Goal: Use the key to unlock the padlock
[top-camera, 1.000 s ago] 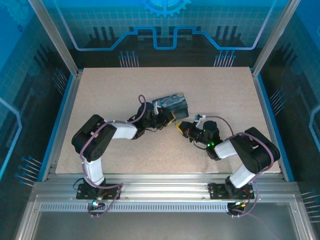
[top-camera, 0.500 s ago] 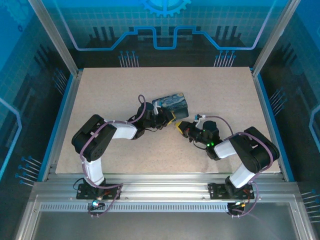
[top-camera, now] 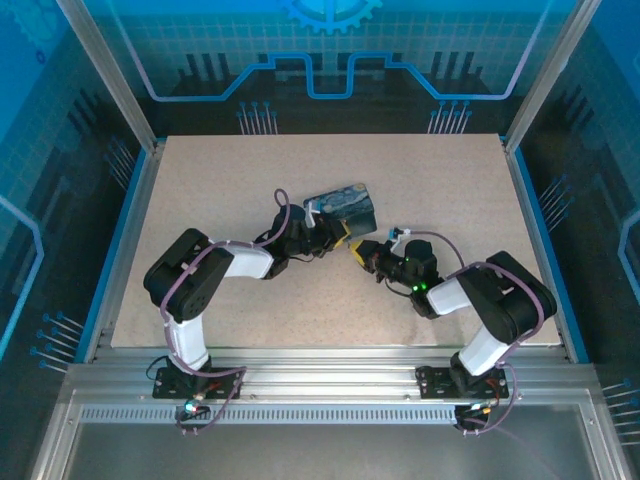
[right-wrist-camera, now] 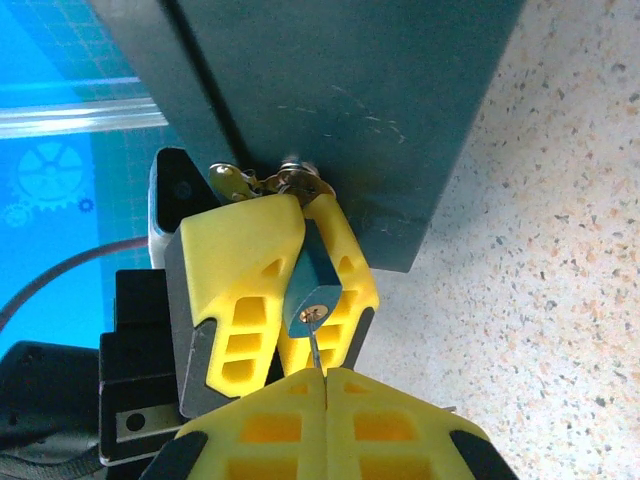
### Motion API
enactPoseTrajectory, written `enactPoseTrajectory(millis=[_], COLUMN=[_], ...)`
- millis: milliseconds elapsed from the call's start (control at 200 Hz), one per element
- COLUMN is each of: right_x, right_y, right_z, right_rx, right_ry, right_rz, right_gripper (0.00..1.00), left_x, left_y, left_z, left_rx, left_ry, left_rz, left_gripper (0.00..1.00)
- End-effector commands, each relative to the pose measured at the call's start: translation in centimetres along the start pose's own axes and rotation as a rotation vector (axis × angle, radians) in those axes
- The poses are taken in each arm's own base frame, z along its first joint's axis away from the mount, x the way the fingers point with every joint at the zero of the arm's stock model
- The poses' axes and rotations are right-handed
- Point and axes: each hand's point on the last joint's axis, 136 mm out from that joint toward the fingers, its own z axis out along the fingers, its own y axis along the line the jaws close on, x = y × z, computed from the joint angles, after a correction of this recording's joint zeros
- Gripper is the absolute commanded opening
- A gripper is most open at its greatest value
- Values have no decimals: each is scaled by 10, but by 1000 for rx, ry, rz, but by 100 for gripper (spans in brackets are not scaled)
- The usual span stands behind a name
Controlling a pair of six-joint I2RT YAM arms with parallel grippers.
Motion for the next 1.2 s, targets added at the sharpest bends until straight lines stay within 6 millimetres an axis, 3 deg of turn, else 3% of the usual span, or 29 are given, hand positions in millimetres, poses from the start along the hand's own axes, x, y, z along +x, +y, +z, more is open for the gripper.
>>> enactPoseTrajectory(millis=[0, 365, 570, 935, 1196], right_x=[-10, -13, -16, -25, -25], right_y=[4, -18, -12, 5, 9], right_z=[4, 11, 15, 35, 38], right_rx=[-37, -46, -57, -65, -56], right_ry=[-47, -77, -79, -82, -82], right_rz=[72, 239, 199, 148, 147], right_gripper=[0, 0, 0, 0, 0], left_x=[13, 15, 18, 51, 57], left_y=[-6, -9, -11, -13, -14], left_z=[1, 1, 0, 0, -1], left_rx=[54, 72, 87, 92, 100], left_ry=[58, 64, 77, 162, 182], left_rz=[-3, 0, -2, 9, 11], left_gripper=[0, 0, 0, 0, 0])
